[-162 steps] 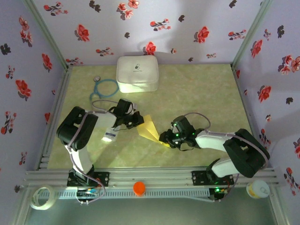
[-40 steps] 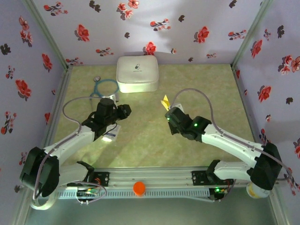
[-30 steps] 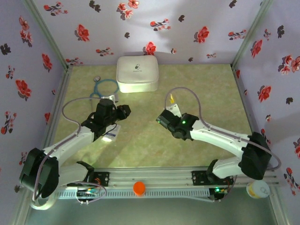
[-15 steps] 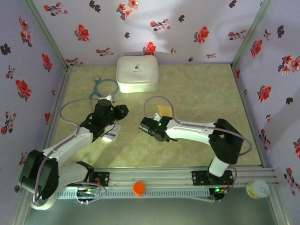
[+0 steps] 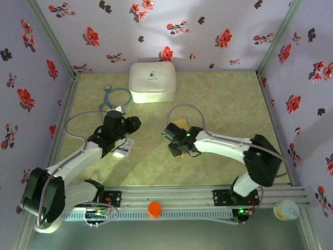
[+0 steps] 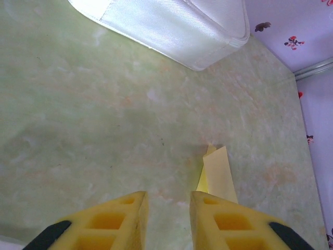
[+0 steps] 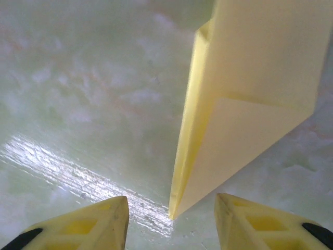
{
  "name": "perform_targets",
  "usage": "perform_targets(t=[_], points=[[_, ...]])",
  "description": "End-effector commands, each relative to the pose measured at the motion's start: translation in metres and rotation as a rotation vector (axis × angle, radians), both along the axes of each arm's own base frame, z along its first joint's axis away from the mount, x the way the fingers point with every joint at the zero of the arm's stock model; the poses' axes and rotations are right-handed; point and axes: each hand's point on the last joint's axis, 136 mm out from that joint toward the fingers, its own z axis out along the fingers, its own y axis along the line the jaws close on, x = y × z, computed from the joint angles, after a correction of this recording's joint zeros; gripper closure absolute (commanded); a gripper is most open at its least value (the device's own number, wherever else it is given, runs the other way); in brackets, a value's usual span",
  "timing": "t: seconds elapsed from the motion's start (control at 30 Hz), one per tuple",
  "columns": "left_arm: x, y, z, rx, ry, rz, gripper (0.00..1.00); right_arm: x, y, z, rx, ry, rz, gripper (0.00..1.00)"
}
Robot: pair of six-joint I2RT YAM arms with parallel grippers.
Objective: Fold a paper plane with a square sheet of paper (pick it up from the middle)
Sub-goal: Turn over the paper at the center of the table, then rotate the paper at the center of the table.
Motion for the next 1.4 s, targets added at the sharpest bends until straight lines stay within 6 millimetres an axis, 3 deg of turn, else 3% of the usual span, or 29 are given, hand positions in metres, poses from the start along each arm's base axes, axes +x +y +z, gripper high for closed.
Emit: perform_targets(t=[0.0, 0.2, 0.37, 0.9, 1.13, 1.37], points=[[0.003, 0.0, -0.001, -0.004, 0.017, 0.003, 0.73, 0.012, -0.001, 0.011, 0.243, 0.051, -0.127, 0.57], [0.007, -0.018, -0.005, -0.046, 0.051, -0.059, 0.76, 0.034, -0.012, 0.003, 0.553, 0.209, -0.3, 0.78], [0.008, -0.026, -0.01, -0.057, 0.074, -0.086, 0.78, 0.043, -0.013, -0.02, 0.607, 0.32, -0.372, 0.88], [0.009, -0.031, -0.017, -0.056, 0.103, -0.101, 0.78, 0.034, -0.01, -0.07, 0.58, 0.454, -0.465, 0.88], [0.008, -0.033, -0.02, -0.06, 0.109, -0.113, 0.78, 0.024, -0.011, -0.08, 0.539, 0.474, -0.535, 0.87], [0.008, -0.048, -0.026, -0.093, 0.146, -0.175, 0.83, 0.022, -0.004, -0.083, 0.54, 0.464, -0.69, 0.86]])
